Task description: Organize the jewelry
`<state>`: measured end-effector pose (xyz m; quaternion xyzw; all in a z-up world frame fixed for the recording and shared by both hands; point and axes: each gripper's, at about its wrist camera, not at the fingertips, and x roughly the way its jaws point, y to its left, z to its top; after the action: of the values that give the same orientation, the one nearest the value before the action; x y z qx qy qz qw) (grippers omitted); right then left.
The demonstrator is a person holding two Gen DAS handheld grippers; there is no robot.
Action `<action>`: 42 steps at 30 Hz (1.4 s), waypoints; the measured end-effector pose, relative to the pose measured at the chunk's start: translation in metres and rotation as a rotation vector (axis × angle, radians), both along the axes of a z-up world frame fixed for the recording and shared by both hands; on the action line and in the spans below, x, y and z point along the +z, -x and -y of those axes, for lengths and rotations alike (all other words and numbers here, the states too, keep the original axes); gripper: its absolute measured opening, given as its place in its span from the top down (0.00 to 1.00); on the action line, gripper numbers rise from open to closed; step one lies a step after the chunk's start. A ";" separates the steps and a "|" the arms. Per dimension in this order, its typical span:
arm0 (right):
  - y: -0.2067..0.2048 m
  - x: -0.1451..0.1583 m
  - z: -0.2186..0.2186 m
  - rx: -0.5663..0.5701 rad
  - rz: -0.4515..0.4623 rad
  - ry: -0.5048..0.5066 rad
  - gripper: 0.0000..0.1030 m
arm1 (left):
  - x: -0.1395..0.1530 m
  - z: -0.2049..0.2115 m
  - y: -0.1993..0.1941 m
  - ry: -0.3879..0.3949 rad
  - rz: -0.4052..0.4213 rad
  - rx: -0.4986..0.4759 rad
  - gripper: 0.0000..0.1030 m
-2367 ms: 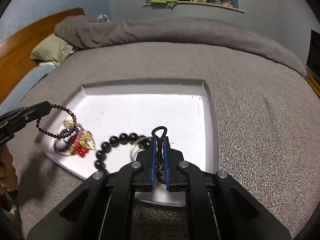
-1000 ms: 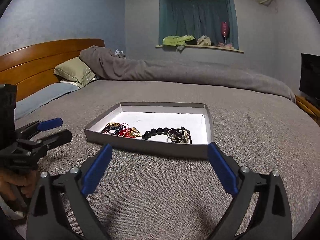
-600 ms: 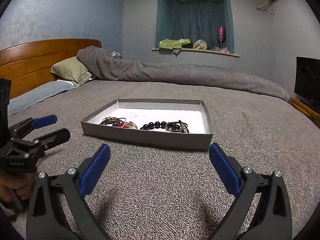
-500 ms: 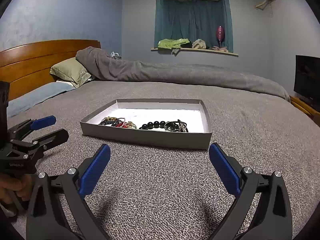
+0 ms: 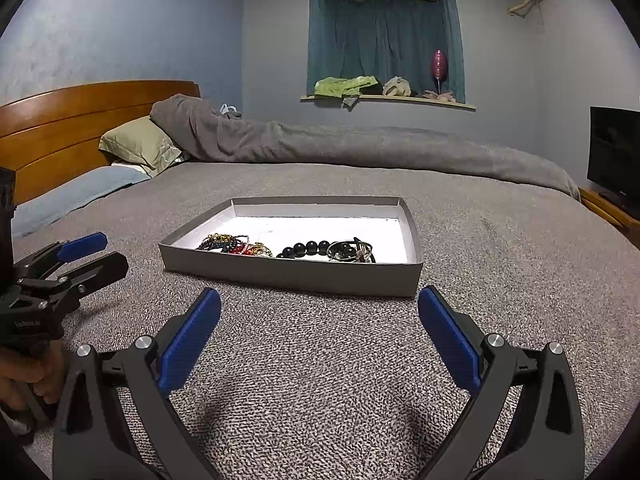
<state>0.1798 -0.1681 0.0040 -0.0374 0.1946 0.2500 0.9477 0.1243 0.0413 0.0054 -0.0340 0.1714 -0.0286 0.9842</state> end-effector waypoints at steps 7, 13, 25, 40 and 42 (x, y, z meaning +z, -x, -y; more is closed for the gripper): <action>0.000 0.000 0.000 0.001 -0.001 0.002 0.05 | 0.000 0.002 0.000 -0.006 -0.004 -0.002 0.05; 0.000 -0.001 -0.001 0.001 -0.003 0.003 0.05 | -0.001 0.003 0.000 -0.008 -0.003 -0.002 0.05; 0.000 -0.001 -0.001 0.001 -0.003 0.003 0.05 | 0.000 0.002 -0.001 -0.007 -0.005 0.000 0.05; 0.000 -0.001 -0.001 0.001 -0.002 0.004 0.05 | 0.000 0.001 -0.002 -0.003 -0.010 -0.002 0.05; 0.000 -0.001 -0.001 0.001 -0.002 0.004 0.05 | 0.000 0.001 -0.002 -0.002 -0.010 -0.001 0.05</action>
<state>0.1800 -0.1671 0.0032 -0.0389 0.1961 0.2502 0.9473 0.1262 0.0407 0.0053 -0.0327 0.1761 -0.0288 0.9834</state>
